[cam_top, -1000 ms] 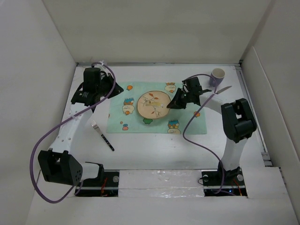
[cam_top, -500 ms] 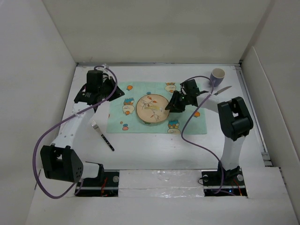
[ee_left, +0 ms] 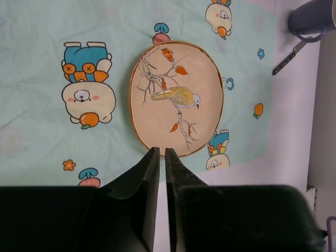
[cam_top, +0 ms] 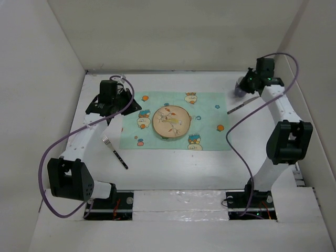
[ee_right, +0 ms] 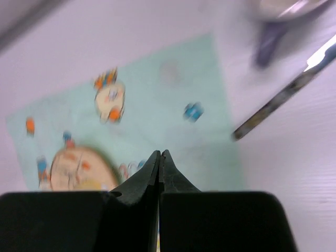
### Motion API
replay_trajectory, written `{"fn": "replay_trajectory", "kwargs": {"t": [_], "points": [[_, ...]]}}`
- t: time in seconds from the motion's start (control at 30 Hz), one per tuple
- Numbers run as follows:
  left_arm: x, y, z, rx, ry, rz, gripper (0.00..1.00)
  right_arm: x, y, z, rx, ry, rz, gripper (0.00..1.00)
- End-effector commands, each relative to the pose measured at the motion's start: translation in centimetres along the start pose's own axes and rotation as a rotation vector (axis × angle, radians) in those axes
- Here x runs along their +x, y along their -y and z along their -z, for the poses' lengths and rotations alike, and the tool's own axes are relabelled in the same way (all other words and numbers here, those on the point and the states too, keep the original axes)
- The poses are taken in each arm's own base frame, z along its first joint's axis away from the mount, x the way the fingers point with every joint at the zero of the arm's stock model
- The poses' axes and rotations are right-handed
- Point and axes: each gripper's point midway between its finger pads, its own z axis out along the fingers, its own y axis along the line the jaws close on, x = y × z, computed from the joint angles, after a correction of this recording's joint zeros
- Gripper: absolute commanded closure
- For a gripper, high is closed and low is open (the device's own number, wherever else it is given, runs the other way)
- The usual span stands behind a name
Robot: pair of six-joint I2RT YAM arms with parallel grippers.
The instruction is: Set the dinner table for one person
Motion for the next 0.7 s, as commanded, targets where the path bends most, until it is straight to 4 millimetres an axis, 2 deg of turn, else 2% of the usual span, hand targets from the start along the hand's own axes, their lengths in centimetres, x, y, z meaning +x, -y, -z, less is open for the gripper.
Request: {"fn": "replay_trajectory", "kwargs": {"t": [0.0, 0.03, 0.07, 0.1, 0.13, 0.17, 0.2, 0.23, 0.27, 0.33, 0.43, 0.5, 0.67], "points": [[-0.6, 1.0, 1.0, 0.050, 0.046, -0.052, 0.98, -6.5, 4.6, 2.3, 0.239, 0.192, 0.015, 1.00], [-0.7, 0.8, 1.1, 0.038, 0.056, -0.054, 1.00, -9.0, 4.7, 3.1, 0.264, 0.253, 0.008, 1.00], [-0.8, 0.8, 1.6, 0.029, 0.066, -0.060, 1.00, -9.6, 5.7, 3.0, 0.309, 0.258, -0.001, 0.86], [-1.1, 0.8, 1.8, 0.026, 0.076, -0.071, 1.00, -10.7, 7.1, 3.1, 0.356, 0.273, -0.017, 0.76], [-1.2, 1.1, 1.9, 0.022, 0.084, -0.087, 1.00, -10.6, 8.4, 1.4, 0.391, 0.241, -0.026, 0.70], [-1.2, 0.8, 2.0, 0.005, 0.081, -0.098, 1.00, -11.9, 8.0, 1.7, 0.400, 0.254, -0.024, 0.58], [-1.3, 0.9, 2.0, -0.001, 0.082, -0.112, 1.00, -12.4, 9.1, 1.4, 0.443, 0.257, -0.027, 0.54], [-1.3, 1.0, 1.9, -0.015, 0.084, -0.124, 0.99, -11.3, 10.4, -0.4, 0.487, 0.198, -0.025, 0.47], [-1.3, 1.1, 1.9, -0.010, 0.082, -0.129, 0.97, -12.4, 9.9, -0.4, 0.481, 0.217, -0.025, 0.45], [-1.0, 1.2, 1.8, 0.002, 0.075, -0.128, 0.94, -12.4, 11.0, -1.7, 0.501, 0.195, -0.030, 0.43], [-0.7, 1.0, 1.6, 0.003, 0.063, -0.120, 0.91, -11.9, 11.5, -3.0, 0.507, 0.171, -0.036, 0.42], [-0.7, 0.9, 1.5, -0.002, 0.064, -0.120, 0.90, -11.5, 12.9, -3.6, 0.548, 0.159, -0.052, 0.42], [-0.4, 0.4, 1.0, -0.015, 0.051, -0.112, 0.82, -10.7, 13.3, -5.8, 0.497, 0.132, -0.064, 0.44]]}}
